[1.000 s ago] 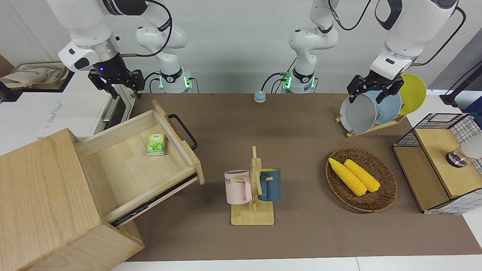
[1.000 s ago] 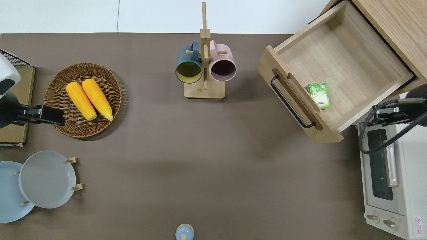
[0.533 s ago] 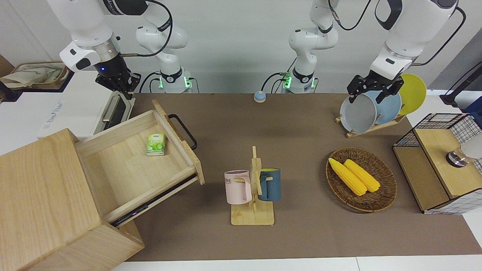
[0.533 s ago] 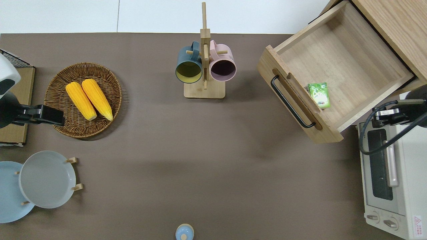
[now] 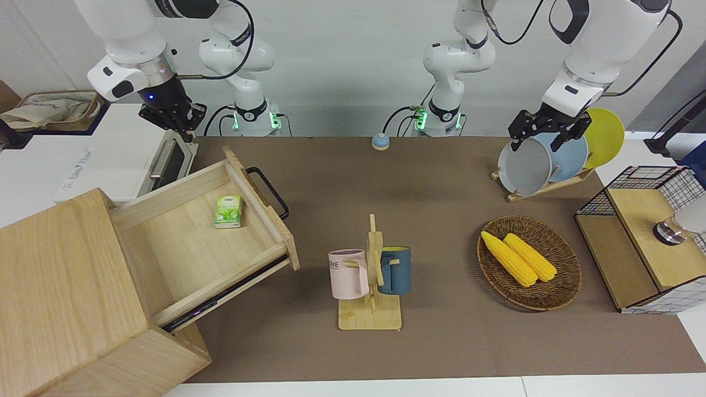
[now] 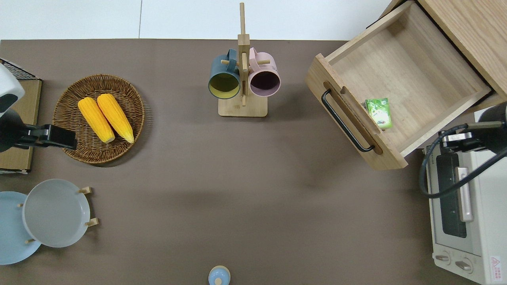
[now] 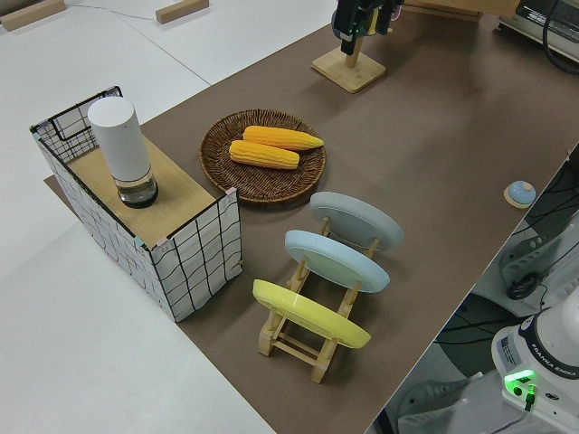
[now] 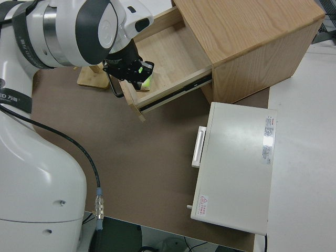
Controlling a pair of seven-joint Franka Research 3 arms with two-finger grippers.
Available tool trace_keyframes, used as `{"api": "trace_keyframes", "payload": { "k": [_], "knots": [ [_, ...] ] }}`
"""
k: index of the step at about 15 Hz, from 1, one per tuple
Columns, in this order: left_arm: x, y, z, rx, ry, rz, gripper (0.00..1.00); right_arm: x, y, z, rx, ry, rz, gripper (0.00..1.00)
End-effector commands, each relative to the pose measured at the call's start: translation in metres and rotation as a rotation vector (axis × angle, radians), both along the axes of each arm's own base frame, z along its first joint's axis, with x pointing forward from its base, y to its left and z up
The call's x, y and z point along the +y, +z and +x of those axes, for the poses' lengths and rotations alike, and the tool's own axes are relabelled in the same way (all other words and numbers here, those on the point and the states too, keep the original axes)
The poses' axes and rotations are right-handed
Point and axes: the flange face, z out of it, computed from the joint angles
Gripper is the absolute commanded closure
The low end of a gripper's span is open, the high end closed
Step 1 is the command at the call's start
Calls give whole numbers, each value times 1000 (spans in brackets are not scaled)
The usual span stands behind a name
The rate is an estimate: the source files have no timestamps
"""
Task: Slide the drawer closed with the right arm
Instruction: 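Swing the right arm up to the open drawer's front edge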
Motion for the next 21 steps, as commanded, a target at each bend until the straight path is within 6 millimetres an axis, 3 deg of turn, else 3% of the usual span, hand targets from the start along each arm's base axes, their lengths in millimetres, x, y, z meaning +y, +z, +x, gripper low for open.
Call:
{"api": "trace_keyframes", "payload": {
  "k": [1, 5, 9, 13, 17, 21],
  "knots": [
    [-2, 5, -3, 4, 5, 19, 7, 39, 17, -9, -21, -59, -26, 1000],
    [-2, 6, -3, 3, 5, 19, 7, 90, 24, -16, -51, -143, -15, 1000],
    [-2, 5, -3, 4, 5, 19, 7, 150, 18, -25, -69, -282, -8, 1000],
    [-2, 5, -3, 4, 5, 19, 7, 192, -17, -11, -19, -467, 33, 1000],
    [-2, 5, -3, 4, 5, 19, 7, 214, -53, 9, -6, -584, 18, 1000],
    [-2, 6, -3, 3, 5, 19, 7, 220, -83, 27, -4, -678, 8, 1000]
  ]
}}
